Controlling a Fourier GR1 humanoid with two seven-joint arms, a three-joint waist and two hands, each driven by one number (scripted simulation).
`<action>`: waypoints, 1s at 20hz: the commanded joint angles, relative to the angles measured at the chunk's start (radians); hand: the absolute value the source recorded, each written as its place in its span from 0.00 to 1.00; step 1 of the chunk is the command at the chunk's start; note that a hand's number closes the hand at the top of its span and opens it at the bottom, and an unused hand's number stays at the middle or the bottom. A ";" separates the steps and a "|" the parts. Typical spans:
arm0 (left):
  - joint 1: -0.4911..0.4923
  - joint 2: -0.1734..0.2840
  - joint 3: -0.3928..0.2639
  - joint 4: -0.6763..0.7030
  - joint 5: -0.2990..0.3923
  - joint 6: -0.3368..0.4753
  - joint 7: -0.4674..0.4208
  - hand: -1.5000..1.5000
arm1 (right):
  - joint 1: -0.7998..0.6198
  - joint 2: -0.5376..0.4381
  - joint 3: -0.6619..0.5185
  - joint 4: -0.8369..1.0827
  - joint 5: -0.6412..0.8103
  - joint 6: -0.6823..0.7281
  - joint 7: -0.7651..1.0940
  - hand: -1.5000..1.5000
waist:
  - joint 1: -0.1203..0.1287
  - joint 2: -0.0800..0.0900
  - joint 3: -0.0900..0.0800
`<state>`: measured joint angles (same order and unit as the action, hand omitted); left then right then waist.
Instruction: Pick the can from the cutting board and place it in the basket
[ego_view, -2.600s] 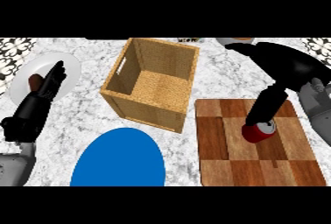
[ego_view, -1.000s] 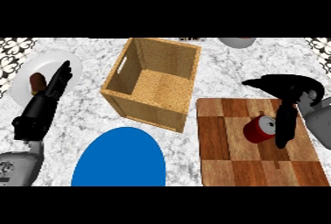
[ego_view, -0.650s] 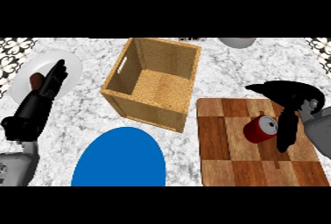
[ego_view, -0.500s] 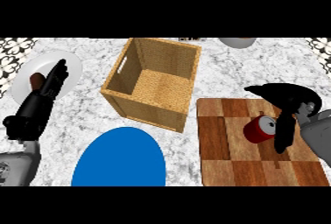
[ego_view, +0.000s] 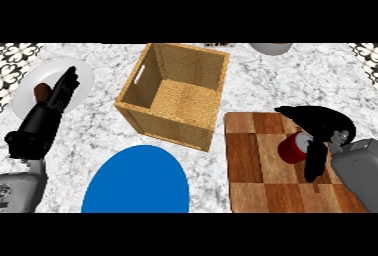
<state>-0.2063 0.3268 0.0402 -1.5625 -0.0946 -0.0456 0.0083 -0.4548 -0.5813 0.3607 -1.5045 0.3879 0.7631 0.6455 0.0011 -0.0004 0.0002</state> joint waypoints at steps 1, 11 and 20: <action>0.028 0.006 0.044 -0.019 0.013 -0.038 -0.021 0.50 | 0.036 0.035 -0.052 -0.016 0.055 0.029 -0.022 0.00 | 0.001 0.000 0.000; 0.017 0.017 0.096 -0.032 0.027 -0.094 -0.007 0.50 | 0.034 0.037 -0.098 0.127 0.204 0.033 -0.185 0.00 | 0.005 0.001 0.000; 0.041 -0.051 0.058 -0.072 -0.021 -0.082 0.015 0.50 | 0.053 0.119 -0.150 0.217 0.298 -0.028 -0.258 1.00 | 0.008 0.001 0.000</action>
<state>-0.2100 0.2924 0.1059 -1.5528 -0.1253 -0.1161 -0.0072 -0.3808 -0.4868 0.2392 -1.3795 0.6571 0.7781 0.4434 0.0029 0.0000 -0.0001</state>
